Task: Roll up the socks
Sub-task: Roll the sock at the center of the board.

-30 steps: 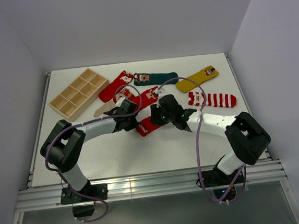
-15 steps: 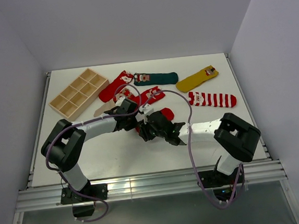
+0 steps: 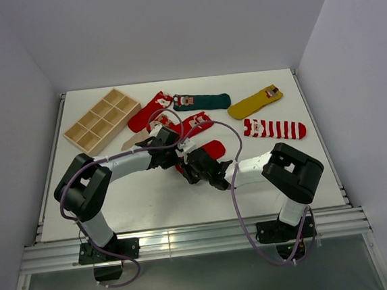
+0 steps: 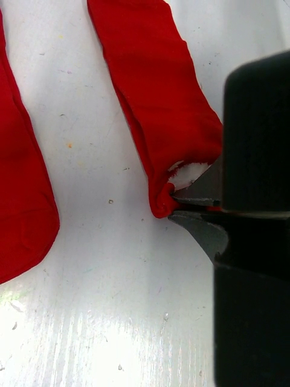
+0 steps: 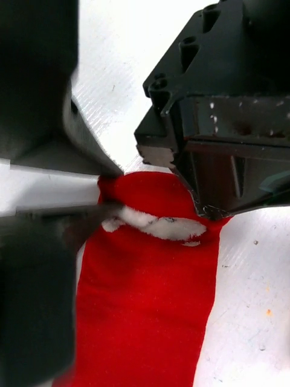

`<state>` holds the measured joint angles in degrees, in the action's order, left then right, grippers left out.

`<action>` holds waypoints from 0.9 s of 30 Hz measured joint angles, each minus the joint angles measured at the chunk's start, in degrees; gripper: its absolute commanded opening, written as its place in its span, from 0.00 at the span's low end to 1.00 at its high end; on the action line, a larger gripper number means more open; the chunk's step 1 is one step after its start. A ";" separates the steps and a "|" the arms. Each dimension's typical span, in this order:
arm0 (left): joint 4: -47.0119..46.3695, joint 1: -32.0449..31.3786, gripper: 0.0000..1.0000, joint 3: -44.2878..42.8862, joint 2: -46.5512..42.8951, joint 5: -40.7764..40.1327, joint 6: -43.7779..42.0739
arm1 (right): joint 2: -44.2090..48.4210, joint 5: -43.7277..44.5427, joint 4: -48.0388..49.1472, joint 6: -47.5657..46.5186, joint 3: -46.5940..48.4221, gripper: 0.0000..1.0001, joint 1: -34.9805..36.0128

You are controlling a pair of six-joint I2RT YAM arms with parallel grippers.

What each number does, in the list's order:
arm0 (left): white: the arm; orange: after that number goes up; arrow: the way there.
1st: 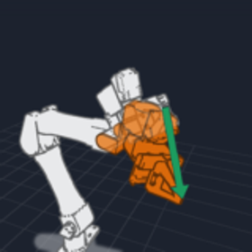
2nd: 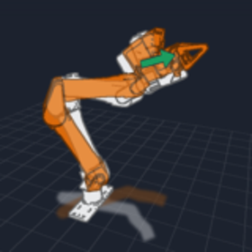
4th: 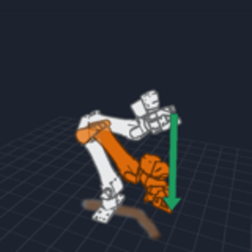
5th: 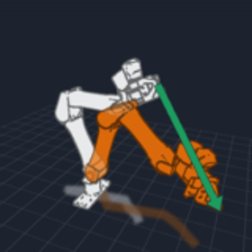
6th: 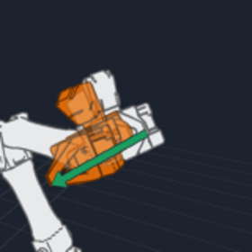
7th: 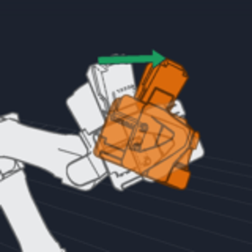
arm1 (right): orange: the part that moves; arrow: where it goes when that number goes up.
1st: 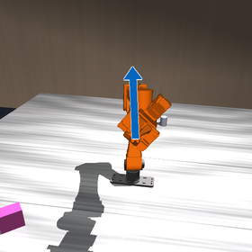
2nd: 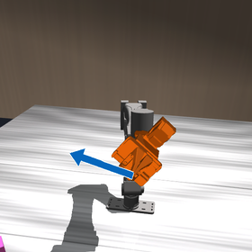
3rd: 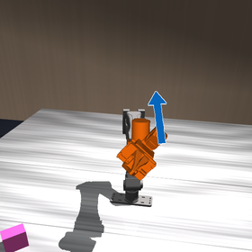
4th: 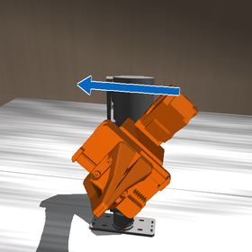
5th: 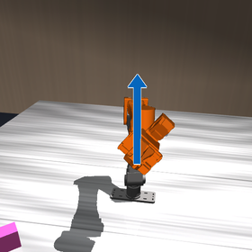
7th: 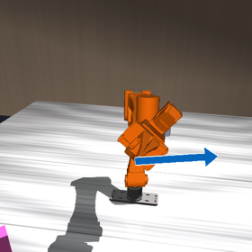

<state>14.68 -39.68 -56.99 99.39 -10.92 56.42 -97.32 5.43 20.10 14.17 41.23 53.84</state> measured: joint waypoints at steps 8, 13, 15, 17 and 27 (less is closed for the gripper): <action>-0.44 0.00 0.24 0.39 -0.04 -0.24 1.57 | -0.02 0.57 -0.28 2.82 -0.02 0.00 -0.02; -1.31 0.00 0.47 3.08 -2.03 -1.07 4.33 | 0.48 -3.91 0.70 7.43 -1.44 0.00 -2.82; -1.36 0.00 0.60 4.55 -3.58 -1.31 5.40 | 1.51 -7.54 1.31 9.92 -2.97 0.00 -5.53; -1.49 0.00 0.66 5.79 -5.49 -1.51 6.84 | 2.43 -11.13 2.75 12.37 -5.03 0.00 -8.39; -6.78 0.02 0.73 10.82 -12.15 -1.11 10.29 | 0.57 -30.73 17.79 28.00 -14.38 0.00 -20.87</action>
<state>7.90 -39.66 -46.17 87.24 -12.03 66.72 -96.75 -25.30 37.89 42.17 26.85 32.97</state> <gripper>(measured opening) 0.723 0.037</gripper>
